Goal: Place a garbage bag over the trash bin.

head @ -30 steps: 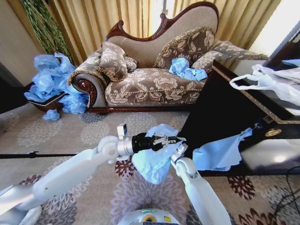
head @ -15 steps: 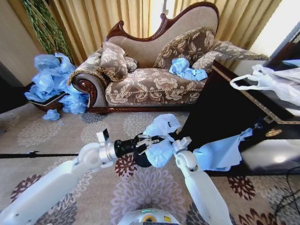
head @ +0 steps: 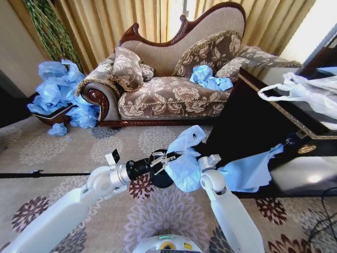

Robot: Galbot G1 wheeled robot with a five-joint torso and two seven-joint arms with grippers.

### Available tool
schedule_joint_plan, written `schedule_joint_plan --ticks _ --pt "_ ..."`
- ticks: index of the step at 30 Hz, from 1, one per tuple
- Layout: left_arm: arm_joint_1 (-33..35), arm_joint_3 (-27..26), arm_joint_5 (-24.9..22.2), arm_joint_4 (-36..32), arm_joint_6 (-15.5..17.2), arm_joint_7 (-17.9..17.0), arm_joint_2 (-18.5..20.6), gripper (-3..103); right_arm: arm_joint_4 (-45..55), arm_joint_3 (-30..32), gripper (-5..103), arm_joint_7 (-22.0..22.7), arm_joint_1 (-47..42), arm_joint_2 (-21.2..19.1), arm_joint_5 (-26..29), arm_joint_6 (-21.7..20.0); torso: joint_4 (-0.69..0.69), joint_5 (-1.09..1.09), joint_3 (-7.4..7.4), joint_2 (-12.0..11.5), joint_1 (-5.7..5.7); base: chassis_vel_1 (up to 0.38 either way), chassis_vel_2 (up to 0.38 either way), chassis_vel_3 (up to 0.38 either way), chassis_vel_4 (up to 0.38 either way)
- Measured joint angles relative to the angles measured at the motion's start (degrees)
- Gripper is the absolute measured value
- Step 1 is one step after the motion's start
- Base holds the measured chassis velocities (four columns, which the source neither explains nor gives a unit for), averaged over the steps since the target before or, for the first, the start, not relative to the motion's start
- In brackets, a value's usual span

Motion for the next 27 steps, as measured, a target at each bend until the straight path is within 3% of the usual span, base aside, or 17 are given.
schedule_joint_plan --ticks 6,9,12,15,17,19,25,27 --pt "-0.9 0.9 1.2 0.7 -0.5 -1.6 -1.2 13 -0.2 0.1 0 0.1 0.2 -0.1 0.3 0.3 -0.01 0.00 0.00 0.0 0.00 0.000 0.000 0.000 0.000" --pt "-1.3 1.4 3.7 1.5 -0.8 -1.5 -1.9 29 -0.6 0.2 0 0.4 1.1 -0.4 1.2 0.5 -0.01 0.00 0.01 0.0 0.00 0.000 0.000 0.000 0.000" --pt "-0.9 1.3 5.2 1.7 -1.0 -0.9 -1.9 34 -0.7 0.2 0 0.6 1.6 -0.8 1.9 0.5 -0.01 0.00 0.01 0.0 0.00 0.000 0.000 0.000 0.000" --pt "1.3 0.5 7.0 1.4 -1.5 -0.8 -2.0 51 -1.2 -0.2 0 0.7 1.8 -0.9 2.4 0.7 -0.01 0.00 0.01 0.0 0.00 0.000 0.000 0.000 0.000" --pt "1.7 0.2 7.1 1.2 -1.6 -0.9 -2.1 56 -1.2 -0.3 0 0.7 1.8 -0.8 2.4 0.8 0.00 0.00 0.01 0.0 0.00 0.000 0.000 0.000 0.000" --pt "3.3 -0.8 7.4 0.8 -1.7 -1.7 -2.7 67 -0.9 -0.3 0 0.7 1.3 -0.3 2.4 0.9 0.00 0.01 0.01 0.0 0.00 0.000 0.000 0.000 0.000" --pt "4.3 -2.2 7.4 0.8 -1.7 -3.6 -3.5 83 0.6 0.1 0 0.7 0.5 -1.0 2.4 1.0 -0.01 0.00 0.00 0.0 0.00 0.000 0.000 0.000 0.000" --pt "4.5 -2.9 7.4 1.3 -1.7 -6.5 -4.3 93 2.0 0.2 0 1.1 -0.1 -1.6 2.7 0.9 -0.01 0.00 0.00 0.0 0.00 0.000 0.000 0.000 0.000"
